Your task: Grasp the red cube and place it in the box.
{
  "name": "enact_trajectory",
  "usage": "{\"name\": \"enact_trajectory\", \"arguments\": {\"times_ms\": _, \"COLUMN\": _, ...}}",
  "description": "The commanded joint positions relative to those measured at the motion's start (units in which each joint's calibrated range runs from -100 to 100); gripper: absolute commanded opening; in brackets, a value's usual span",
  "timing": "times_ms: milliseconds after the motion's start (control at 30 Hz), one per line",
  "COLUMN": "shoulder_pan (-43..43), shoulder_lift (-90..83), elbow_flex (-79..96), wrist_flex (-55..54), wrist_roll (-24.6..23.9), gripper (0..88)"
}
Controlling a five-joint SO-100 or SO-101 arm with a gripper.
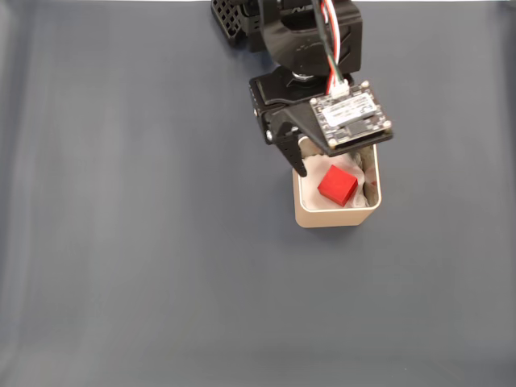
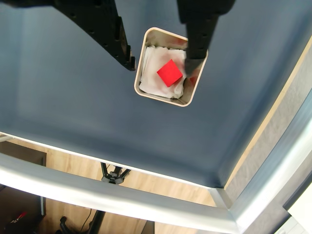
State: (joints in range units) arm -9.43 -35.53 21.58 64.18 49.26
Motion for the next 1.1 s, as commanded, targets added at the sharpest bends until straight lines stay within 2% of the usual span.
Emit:
{"name": "enact_trajectory", "arguments": {"times_ms": 0, "shoulder_pan": 1.59, "shoulder_lift": -1.38, "elbow_flex": -0.07, "wrist_flex": -1.52, "wrist_roll": 0.05, "gripper": 0.2}}
{"name": "enact_trajectory", "arguments": {"times_ms": 433, "shoulder_pan": 9.11, "shoulder_lift": -7.35, "elbow_flex": 10.05, "wrist_flex": -4.64, "wrist_roll": -0.88, "gripper": 0.2}}
{"name": "enact_trajectory", "arguments": {"times_ms": 1067, "shoulder_pan": 16.57, "shoulder_lift": -23.97, "elbow_flex": 37.12, "wrist_flex": -8.16, "wrist_roll": -1.03, "gripper": 0.2}}
